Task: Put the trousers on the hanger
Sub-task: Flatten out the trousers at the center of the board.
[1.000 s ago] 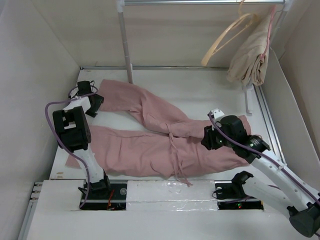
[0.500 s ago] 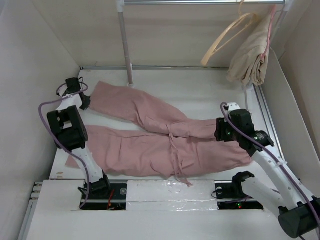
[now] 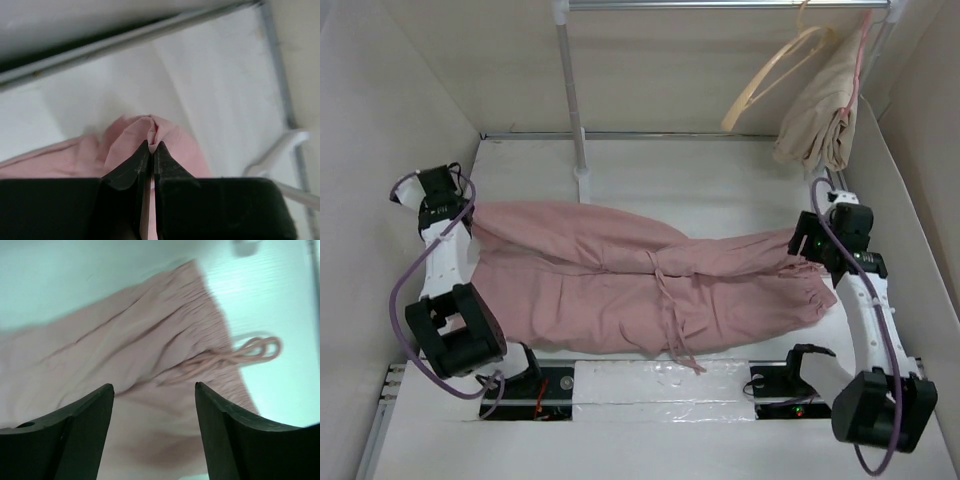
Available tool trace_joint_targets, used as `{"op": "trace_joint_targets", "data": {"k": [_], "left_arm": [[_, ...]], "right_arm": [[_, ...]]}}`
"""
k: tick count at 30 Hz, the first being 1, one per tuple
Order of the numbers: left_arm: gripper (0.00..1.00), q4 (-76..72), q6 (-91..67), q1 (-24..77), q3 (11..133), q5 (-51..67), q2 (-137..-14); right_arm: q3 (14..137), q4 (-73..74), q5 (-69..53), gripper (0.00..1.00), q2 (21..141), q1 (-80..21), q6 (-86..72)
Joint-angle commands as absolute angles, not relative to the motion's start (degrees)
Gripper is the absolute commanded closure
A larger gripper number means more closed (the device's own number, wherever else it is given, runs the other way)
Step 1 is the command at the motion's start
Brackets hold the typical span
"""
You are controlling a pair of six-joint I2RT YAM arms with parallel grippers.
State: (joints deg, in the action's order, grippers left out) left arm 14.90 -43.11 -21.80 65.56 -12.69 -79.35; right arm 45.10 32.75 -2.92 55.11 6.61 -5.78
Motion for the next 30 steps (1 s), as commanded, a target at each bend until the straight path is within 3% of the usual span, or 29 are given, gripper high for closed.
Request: {"op": "trace_joint_targets", "data": {"k": [1,10,19,23,24,25,27,30], "left_arm": [[1.0,16.53,-42.88,-22.41,61.0,-11.45,-81.91],[1.0,15.29,-44.21,-22.41,62.4,-7.21,-85.6],[1.0,16.08,-44.3,-20.31,64.68,-5.54,-82.27],[1.0,17.14,-45.09,-19.16,68.1,-4.75,-78.59],[1.0,17.66,-45.44,-18.38,69.07,-4.49,-77.88],[1.0,19.49,-45.87,-17.76,70.39,-4.66,-77.35],[1.0,22.92,-47.28,-15.05,76.01,-5.7,-76.21],[1.0,25.39,-48.25,-13.62,82.16,-6.59,-72.87]], "right_arm": [[45.7,21.57,-7.46,0.27,59.66,14.3,-4.48],[52.38,5.64,-15.99,0.23,82.85,21.09,-6.59],[55.01,-5.09,-22.58,0.26,94.82,20.48,-9.58],[56.52,-4.83,-22.5,0.5,96.24,20.48,-9.05],[56.25,-4.75,-22.15,0.58,95.98,20.48,-9.14],[55.99,-4.83,-21.89,0.73,95.63,20.48,-9.4],[55.03,-5.1,-20.58,0.88,94.14,20.48,-10.28],[54.49,-4.14,-17.5,0.95,92.21,20.48,-12.21]]}}
